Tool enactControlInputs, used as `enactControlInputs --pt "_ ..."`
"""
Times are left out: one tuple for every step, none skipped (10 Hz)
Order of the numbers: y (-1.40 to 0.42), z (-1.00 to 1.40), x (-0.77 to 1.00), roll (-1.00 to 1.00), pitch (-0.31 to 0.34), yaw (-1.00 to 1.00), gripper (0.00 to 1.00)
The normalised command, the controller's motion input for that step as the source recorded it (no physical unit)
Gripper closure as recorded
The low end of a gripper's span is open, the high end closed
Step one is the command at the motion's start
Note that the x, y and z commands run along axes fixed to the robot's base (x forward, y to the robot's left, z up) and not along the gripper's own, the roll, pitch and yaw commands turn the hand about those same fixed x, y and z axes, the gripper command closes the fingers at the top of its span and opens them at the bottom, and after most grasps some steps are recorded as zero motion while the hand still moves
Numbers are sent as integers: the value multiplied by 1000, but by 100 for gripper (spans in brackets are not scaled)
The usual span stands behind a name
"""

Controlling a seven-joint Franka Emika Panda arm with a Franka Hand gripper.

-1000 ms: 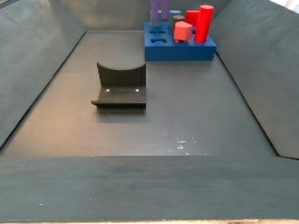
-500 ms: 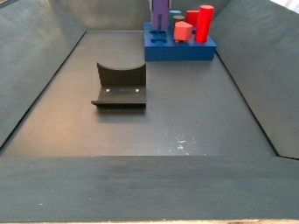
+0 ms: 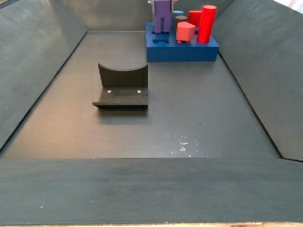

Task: Pick up the double-square object. Move up. Place the double-square object on the fixture. Regrasp the double-square object. Move to above the board. Insert the double-square object.
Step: Insert the double-square object.

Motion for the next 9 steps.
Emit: enactControlInputs --pt "0 -69 86 0 0 0 100" --pt "6 -40 80 10 0 0 100" --pt "11 -29 123 13 0 0 100" --pt "0 -54 171 21 3 -51 100" --pt "0 -100 214 14 0 -94 100" --pt "0 -103 271 0 0 -106 100" --pt "0 -117 277 6 0 -103 100" --pt "0 -149 169 43 0 -74 100" --pt "0 -211 17 54 0 -57 100"
